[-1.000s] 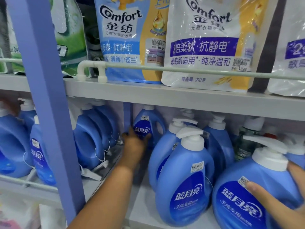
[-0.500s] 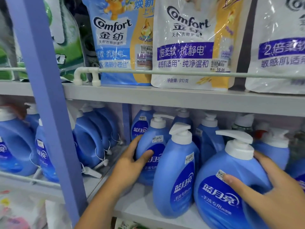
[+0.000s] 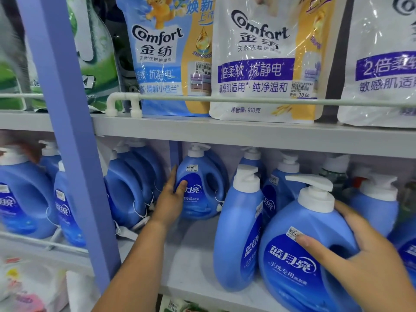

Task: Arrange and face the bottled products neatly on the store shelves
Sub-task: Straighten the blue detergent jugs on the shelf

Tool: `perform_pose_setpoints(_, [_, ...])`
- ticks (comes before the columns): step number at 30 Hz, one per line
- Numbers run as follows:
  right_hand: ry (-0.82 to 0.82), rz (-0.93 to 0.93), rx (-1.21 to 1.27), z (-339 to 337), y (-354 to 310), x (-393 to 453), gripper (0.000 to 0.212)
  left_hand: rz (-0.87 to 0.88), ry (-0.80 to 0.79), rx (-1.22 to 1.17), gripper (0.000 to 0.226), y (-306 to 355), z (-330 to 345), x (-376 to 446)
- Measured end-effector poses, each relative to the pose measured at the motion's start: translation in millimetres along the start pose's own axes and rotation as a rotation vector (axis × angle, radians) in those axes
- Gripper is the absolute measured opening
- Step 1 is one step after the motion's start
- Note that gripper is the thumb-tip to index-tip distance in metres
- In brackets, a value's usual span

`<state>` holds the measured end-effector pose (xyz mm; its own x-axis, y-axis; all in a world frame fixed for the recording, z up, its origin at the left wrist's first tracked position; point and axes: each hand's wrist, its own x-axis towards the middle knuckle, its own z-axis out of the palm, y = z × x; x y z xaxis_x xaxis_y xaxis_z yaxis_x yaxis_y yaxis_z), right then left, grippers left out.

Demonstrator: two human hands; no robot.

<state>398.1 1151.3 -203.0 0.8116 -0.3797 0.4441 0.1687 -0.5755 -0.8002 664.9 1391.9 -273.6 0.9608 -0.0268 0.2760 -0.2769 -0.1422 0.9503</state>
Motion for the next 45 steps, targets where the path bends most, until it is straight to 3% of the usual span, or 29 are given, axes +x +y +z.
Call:
perform_pose_setpoints(7, [0.007, -0.080, 0.013, 11.1, -1.4, 3.3, 0.072, -0.015, 0.000, 0.039, 0.053, 1.6, 1.8, 0.0])
perform_pose_setpoints(11, [-0.026, -0.100, 0.021, 12.8, 6.3, 8.2, 0.064, 0.025, 0.109, 0.145, 0.058, 15.5, -0.8, -35.1])
perform_pose_setpoints(13, [-0.021, -0.127, 0.020, 14.6, 13.5, 11.8, 0.062, 0.050, 0.009, -0.043, 0.066, 30.7, 1.7, -82.3])
perform_pose_setpoints(15, [-0.018, -0.151, 0.012, 17.8, 20.0, 16.7, 0.063, -0.017, -0.206, -0.131, 0.093, 40.0, 17.6, -119.6])
perform_pose_setpoints(17, [-0.026, -0.164, 0.008, 23.4, 22.5, 20.7, 0.063, 0.138, -0.313, 0.037, 0.106, 33.0, 29.4, -150.4])
perform_pose_setpoints(19, [-0.034, -0.162, 0.038, 29.7, 23.9, 23.7, 0.060, 0.194, -0.156, 0.093, 0.097, 18.2, 27.3, -154.8])
perform_pose_setpoints(21, [-0.062, -0.159, 0.092, 36.3, 25.5, 26.7, 0.057, 0.124, -0.092, -0.011, 0.081, 7.5, 10.0, -145.2])
perform_pose_setpoints(27, [-0.118, -0.116, 0.174, 59.1, 36.5, 37.6, 0.070, 0.008, -0.154, -0.087, 0.069, -4.0, -32.3, -99.6])
perform_pose_setpoints(32, [-0.208, 0.001, 0.253, 83.7, 57.6, 27.1, 0.068, -0.043, -0.072, -0.173, 0.062, -11.2, -30.0, -84.1])
perform_pose_setpoints(45, [-0.381, 0.012, 0.363, 138.9, 43.3, 39.6, 0.059, -0.183, 0.162, -0.269, 0.028, -13.2, -27.1, -73.5])
